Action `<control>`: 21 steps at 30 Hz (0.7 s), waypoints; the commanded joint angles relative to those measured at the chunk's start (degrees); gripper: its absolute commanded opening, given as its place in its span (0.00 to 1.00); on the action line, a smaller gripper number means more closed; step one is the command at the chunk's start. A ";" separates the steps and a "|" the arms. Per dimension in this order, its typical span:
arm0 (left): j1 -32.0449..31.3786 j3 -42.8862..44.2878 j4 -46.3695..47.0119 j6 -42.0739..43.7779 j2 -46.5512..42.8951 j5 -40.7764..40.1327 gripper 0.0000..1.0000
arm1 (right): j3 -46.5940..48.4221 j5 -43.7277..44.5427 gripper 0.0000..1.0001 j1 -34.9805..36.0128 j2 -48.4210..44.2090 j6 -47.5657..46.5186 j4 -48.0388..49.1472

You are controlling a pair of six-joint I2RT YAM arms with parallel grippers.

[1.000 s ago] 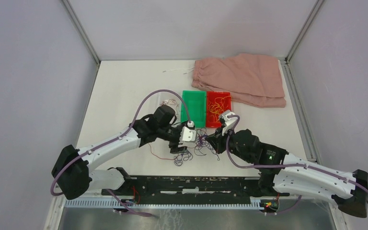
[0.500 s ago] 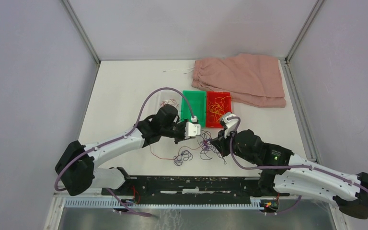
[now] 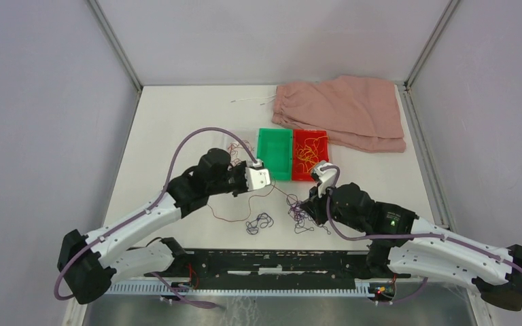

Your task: Untangle the cables

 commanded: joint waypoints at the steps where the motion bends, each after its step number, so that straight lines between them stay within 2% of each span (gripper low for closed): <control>1: 6.03 7.25 -2.91 3.50 -5.59 -8.93 0.03 | 0.99 -1.93 0.07 -0.09 -0.19 1.53 -1.95; 6: 15.02 12.87 -9.90 5.56 -11.43 -7.84 0.03 | 0.45 -2.56 0.07 -0.13 0.81 2.14 -3.31; 8: 16.80 14.35 -11.86 6.96 -13.98 -7.37 0.03 | 0.29 -3.10 0.07 -0.13 1.41 2.30 -3.73; 15: 17.13 19.96 -19.22 14.97 -20.97 -7.73 0.03 | 0.65 -5.24 0.05 -0.13 4.55 2.46 -4.57; 21: 17.11 23.73 -20.74 20.00 -23.45 -15.27 0.03 | 1.35 -2.12 0.01 -0.13 6.03 3.76 -6.91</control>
